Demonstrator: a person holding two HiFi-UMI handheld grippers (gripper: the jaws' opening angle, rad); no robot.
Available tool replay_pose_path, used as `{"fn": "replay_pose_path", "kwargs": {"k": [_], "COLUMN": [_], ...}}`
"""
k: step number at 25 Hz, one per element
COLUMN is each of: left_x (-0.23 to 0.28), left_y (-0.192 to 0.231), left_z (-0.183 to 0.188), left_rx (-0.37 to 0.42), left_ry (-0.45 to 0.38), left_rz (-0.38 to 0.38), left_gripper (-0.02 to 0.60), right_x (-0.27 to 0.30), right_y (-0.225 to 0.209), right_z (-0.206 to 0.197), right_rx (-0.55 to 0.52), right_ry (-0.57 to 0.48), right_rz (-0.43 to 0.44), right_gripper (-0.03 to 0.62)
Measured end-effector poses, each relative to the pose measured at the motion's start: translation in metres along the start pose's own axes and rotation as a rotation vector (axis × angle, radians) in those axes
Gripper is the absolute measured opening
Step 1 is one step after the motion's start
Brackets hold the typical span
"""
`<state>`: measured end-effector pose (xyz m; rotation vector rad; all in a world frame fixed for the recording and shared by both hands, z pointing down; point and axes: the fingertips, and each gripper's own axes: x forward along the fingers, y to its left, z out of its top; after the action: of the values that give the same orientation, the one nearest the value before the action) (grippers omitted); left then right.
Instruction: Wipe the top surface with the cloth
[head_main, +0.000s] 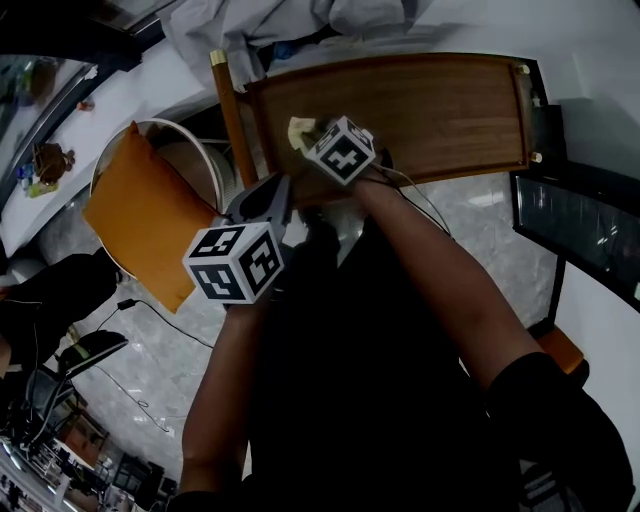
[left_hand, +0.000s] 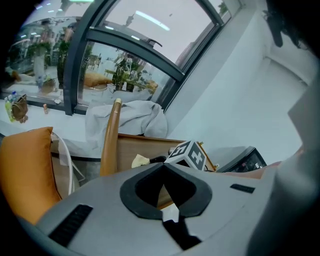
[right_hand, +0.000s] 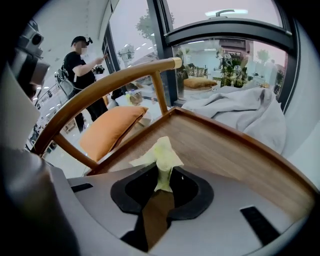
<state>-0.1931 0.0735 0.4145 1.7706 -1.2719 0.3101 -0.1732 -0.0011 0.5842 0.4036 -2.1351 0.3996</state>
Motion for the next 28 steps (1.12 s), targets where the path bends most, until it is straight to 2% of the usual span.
{"fn": "replay_pose_path", "kwargs": {"k": [5,20,28], "left_x": [0.027,0.118,0.158], "left_y": [-0.025,-0.131,-0.171], "left_z": [-0.007,-0.015,-0.027], "left_rx": [-0.01,0.024,0.039], "left_ry": [0.03,0.084,0.117], "left_rz": [0.008,-0.074,-0.104], "left_gripper": [0.012,0.012,0.012], "right_x": [-0.027,-0.115,-0.154], "right_y": [-0.035,-0.152,-0.203], "right_z": [-0.031,-0.133,-0.177], "right_rx": [0.031,0.156,0.185], "right_ry": [0.015,0.037,0.043], "right_rz": [-0.015,-0.127,-0.189], "right_gripper": [0.081,0.081,0.081]}}
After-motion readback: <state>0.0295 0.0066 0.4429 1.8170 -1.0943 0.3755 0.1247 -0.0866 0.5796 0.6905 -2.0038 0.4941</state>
